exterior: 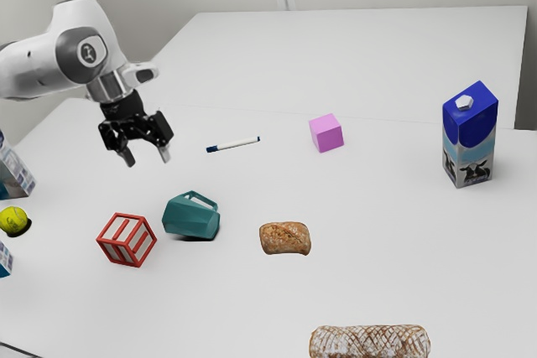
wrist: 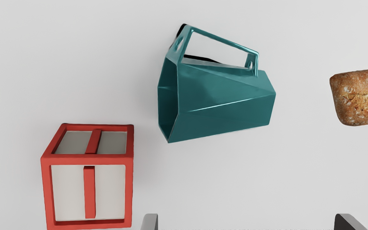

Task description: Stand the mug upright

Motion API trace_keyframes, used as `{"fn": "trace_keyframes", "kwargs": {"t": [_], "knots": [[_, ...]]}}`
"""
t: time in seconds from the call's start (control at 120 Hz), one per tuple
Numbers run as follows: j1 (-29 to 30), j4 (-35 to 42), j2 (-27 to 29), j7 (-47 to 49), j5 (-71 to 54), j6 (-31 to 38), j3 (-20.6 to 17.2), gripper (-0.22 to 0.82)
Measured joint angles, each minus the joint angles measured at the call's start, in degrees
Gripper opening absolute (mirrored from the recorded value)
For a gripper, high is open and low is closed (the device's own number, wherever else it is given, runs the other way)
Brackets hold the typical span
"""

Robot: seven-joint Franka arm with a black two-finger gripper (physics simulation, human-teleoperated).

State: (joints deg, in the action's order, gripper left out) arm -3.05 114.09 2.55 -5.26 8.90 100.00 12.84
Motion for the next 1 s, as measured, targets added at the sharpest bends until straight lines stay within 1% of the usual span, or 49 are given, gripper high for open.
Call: {"fn": "trace_keyframes", "kwargs": {"t": [0.158,0.25,0.35,0.517,0.642,0.775,1.0], "knots": [[-0.10,8.67,1.98,-2.33,3.14,6.16,3.17,0.60],[-0.09,11.76,2.19,-4.29,4.80,9.82,4.50,0.60],[-0.01,13.93,2.07,-6.93,7.52,13.83,4.92,0.60],[-0.36,14.81,0.77,-11.69,12.07,19.84,4.99,0.60],[-0.62,14.86,-0.88,-15.10,15.51,22.99,5.00,0.60],[-0.65,14.87,-3.08,-18.43,19.06,24.83,5.00,0.60],[-0.82,16.37,-4.02,-23.30,21.74,26.16,5.26,0.60]]}}
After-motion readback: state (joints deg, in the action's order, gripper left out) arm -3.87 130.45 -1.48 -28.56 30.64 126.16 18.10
